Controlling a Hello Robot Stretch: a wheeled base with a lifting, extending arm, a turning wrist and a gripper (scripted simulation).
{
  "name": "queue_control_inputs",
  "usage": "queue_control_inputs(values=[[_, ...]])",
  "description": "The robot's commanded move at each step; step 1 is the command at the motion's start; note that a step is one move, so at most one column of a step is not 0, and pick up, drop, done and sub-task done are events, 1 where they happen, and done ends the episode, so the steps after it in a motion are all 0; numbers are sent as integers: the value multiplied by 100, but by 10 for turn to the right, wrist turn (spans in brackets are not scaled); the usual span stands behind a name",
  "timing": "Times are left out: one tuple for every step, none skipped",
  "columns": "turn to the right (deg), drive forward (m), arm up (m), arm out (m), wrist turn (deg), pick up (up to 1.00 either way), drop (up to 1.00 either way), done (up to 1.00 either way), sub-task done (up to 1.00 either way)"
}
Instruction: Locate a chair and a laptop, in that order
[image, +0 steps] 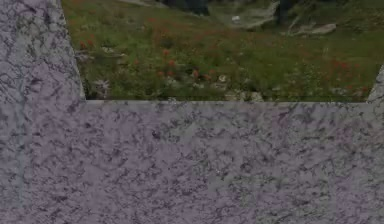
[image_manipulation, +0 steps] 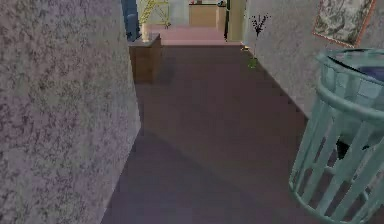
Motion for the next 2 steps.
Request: queue_control_inputs(values=[[450,0,0,0,0,0,0,0,0],[450,0,0,0,0,0,0,0,0]])
